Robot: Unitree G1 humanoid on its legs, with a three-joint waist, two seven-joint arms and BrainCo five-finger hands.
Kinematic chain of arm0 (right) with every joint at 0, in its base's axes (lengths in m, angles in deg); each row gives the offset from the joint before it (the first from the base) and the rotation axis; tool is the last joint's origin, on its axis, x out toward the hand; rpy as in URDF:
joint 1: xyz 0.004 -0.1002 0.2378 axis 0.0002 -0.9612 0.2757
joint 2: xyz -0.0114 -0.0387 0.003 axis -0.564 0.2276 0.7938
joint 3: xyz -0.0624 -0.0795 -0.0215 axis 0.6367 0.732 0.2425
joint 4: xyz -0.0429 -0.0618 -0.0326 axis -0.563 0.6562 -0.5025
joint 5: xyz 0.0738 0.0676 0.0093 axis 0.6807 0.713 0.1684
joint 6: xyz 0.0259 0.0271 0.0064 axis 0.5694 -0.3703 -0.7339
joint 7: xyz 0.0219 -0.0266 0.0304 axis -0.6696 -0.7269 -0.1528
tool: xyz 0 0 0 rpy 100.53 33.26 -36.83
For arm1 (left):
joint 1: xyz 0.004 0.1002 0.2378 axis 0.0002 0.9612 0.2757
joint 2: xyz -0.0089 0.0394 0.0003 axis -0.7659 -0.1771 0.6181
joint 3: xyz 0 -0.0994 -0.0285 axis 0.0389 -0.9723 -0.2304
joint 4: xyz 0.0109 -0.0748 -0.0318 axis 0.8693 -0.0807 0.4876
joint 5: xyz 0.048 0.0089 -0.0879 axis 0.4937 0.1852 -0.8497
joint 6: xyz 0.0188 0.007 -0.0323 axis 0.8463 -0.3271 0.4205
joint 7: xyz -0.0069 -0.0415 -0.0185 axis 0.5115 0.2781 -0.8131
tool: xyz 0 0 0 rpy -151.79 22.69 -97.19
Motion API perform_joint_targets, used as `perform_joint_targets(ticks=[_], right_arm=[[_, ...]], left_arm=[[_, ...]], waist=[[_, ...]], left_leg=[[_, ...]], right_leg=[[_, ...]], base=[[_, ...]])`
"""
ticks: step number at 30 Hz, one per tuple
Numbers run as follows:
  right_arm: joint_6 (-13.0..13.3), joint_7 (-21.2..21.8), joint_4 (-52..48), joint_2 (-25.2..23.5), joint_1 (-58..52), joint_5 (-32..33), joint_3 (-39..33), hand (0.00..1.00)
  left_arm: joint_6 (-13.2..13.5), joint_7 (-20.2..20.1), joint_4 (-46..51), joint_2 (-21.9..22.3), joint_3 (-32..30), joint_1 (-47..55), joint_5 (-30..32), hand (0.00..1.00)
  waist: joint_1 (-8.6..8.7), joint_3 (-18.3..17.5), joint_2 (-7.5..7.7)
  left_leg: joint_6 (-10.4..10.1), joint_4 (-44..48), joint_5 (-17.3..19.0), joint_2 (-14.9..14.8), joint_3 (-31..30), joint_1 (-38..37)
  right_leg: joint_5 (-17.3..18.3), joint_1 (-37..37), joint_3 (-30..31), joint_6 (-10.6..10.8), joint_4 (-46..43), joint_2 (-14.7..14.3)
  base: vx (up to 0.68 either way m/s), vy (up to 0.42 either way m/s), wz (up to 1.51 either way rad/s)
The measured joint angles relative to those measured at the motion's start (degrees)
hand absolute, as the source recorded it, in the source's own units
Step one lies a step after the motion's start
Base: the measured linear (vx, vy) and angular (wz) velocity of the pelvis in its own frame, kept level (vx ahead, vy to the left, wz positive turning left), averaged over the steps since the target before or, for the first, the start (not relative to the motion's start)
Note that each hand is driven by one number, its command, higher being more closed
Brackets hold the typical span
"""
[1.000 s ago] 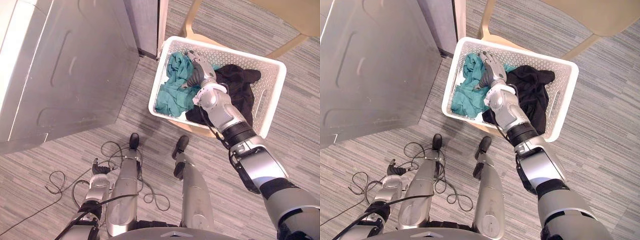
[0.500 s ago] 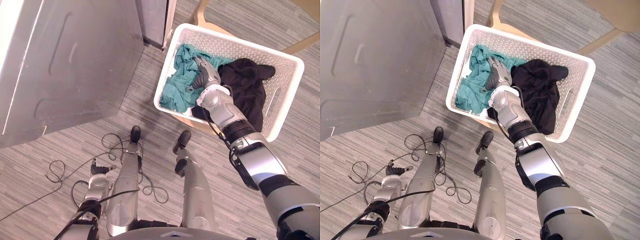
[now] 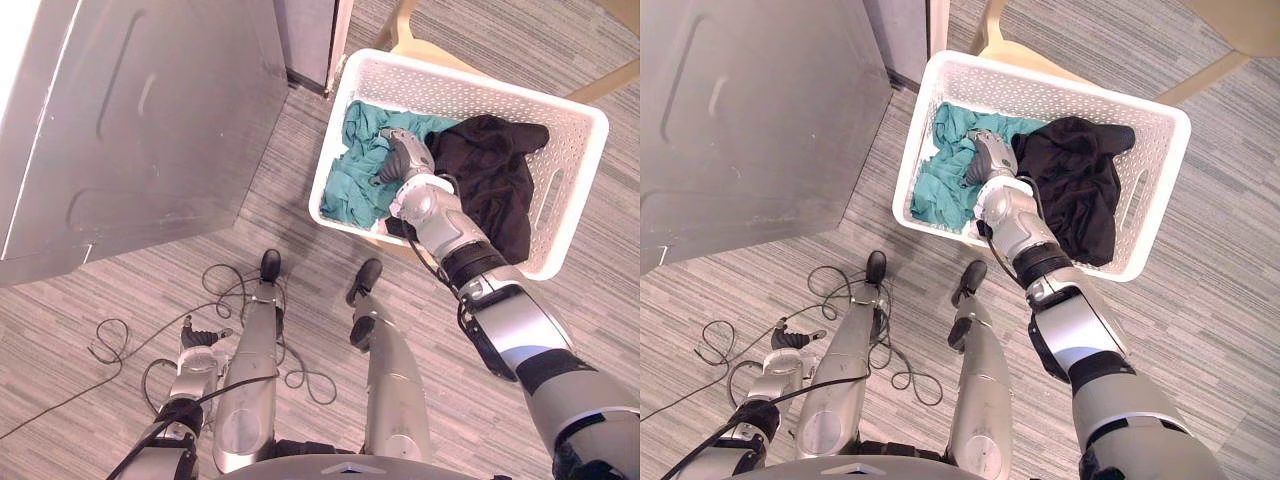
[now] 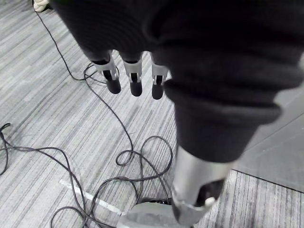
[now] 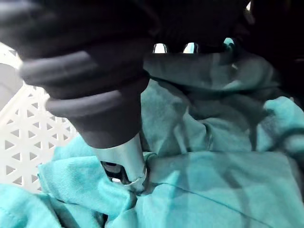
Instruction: Pick up the laundry basket with both hands and put the clothes into the washing machine.
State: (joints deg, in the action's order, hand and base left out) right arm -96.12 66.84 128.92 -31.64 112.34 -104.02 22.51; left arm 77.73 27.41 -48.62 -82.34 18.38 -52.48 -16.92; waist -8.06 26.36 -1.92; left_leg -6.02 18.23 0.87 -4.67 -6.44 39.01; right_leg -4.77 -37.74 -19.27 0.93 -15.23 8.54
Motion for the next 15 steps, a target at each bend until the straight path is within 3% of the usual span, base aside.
perform_joint_targets(ticks=[15], right_arm=[[-0.20,-0.48,1.98,-2.55,-2.35,0.07,-3.72,1.00]], left_arm=[[-0.15,0.41,-0.05,0.42,0.70,-0.22,-0.17,0.00]], waist=[[-0.87,-2.28,0.49]], left_leg=[[-0.24,-3.43,-2.00,0.09,-0.33,-1.37]], right_leg=[[-0.29,0.42,-0.44,-0.21,0.94,-0.05]], base=[[0.01,-0.016,0.01]])
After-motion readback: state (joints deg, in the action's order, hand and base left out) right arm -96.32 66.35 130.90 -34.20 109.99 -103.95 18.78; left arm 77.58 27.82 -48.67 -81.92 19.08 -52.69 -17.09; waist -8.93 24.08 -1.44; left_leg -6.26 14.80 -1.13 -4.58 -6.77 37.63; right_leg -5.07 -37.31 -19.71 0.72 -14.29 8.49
